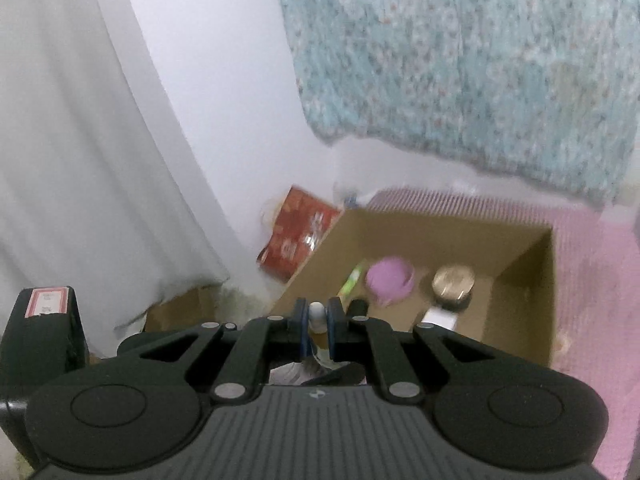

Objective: Organize rigid objects
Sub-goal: 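Grasp the green dropper bottle with the right tool, place it in the box, then reach the right tool to the white pill bottle and close on it, then carry the white pill bottle with the right tool into the box and release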

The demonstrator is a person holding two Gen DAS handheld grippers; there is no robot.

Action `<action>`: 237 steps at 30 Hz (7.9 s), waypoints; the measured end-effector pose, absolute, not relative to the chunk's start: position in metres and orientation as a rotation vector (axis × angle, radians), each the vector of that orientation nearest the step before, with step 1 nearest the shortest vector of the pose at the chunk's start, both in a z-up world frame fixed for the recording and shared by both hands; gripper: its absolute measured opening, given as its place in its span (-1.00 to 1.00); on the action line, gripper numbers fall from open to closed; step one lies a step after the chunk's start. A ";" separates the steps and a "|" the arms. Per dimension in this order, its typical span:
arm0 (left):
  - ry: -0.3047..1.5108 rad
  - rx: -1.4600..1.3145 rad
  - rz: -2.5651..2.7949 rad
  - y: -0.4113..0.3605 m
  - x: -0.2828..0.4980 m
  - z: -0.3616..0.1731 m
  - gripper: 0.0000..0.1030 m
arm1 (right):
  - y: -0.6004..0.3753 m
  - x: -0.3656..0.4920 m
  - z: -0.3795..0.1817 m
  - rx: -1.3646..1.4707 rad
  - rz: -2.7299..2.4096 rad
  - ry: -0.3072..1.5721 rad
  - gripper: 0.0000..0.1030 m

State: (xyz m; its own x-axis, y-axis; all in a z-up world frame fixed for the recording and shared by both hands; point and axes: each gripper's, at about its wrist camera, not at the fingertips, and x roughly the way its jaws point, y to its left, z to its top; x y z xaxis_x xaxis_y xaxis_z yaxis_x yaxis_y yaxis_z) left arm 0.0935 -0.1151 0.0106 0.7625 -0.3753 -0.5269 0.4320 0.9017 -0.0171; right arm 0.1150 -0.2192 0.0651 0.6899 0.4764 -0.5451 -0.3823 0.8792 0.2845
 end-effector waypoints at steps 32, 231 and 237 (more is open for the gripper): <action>0.949 0.073 -0.529 -0.191 0.201 -0.064 -0.36 | -0.303 0.210 -0.037 0.306 0.356 0.872 -0.78; 1.029 0.128 -0.502 -0.219 0.269 -0.052 0.03 | -0.350 0.266 -0.043 0.465 0.285 0.896 -0.45; 1.002 0.151 -0.499 -0.224 0.266 -0.048 0.12 | -0.353 0.263 -0.046 0.488 0.272 0.898 -0.45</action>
State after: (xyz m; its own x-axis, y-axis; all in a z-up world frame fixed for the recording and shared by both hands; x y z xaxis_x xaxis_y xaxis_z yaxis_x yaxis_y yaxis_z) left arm 0.2656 -0.2235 -0.0478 0.4374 -0.3315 -0.8359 0.4674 0.8780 -0.1036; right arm 0.2626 -0.3528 -0.0456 0.5995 0.4235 -0.6791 -0.0250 0.8580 0.5130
